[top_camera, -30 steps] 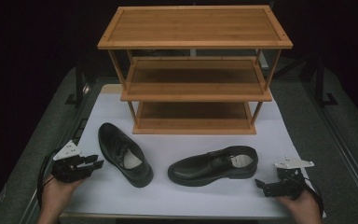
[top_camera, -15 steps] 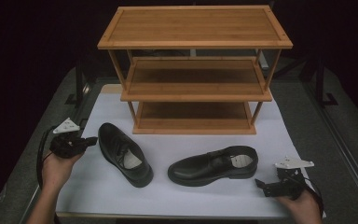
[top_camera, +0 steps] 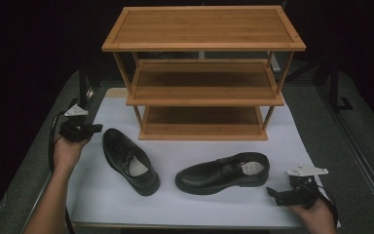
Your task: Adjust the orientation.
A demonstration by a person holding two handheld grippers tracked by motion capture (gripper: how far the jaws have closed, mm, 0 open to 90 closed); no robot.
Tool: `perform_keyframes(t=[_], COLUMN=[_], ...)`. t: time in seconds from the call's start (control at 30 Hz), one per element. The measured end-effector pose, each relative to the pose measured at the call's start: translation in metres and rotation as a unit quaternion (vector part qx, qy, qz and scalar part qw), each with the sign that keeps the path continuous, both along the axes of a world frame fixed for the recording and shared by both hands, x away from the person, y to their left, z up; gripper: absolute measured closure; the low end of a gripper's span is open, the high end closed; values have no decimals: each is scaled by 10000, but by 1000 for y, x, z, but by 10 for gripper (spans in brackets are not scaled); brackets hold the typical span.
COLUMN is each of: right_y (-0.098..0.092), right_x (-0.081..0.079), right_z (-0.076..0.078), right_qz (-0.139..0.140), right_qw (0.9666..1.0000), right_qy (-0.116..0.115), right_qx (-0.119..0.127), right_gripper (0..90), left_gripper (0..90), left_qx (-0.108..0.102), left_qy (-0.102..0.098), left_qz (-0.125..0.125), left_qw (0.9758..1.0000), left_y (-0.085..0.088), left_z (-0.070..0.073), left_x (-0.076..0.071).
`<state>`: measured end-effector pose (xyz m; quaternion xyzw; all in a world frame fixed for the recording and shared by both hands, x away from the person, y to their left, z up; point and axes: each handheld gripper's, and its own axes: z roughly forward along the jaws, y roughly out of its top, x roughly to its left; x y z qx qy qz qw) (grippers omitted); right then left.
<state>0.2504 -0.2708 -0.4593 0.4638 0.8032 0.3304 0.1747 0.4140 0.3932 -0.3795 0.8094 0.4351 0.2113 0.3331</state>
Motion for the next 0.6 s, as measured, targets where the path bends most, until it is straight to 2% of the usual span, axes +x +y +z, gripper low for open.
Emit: perform_keyframes(t=[0.13,0.27,0.4,0.5,0.57,0.6], right_y=[0,0,0,0,0,0], right_x=[0,0,0,0,0,0], right_z=[0,0,0,0,0,0], right_qz=[-1,-4,1,1,1,0], right_qw=[10000,10000,10000,10000,10000,10000], right_qy=[-1,-1,-7,-8,-7,-6], right_qx=[3,7,5,6,3,6], right_gripper=[0,0,0,0,0,0], left_gripper=[900,900,900,900,900,900], left_qx=[150,120,135,10,187,190], left_qy=[128,277,451,513,500,473], left_qz=[107,268,297,176,139,135], left_qw=[9997,9992,9985,9985,9985,9986], left_y=[4,5,6,3,0,-1], left_z=[-10,-22,-33,-38,-40,-40], left_x=[16,26,33,36,36,36])
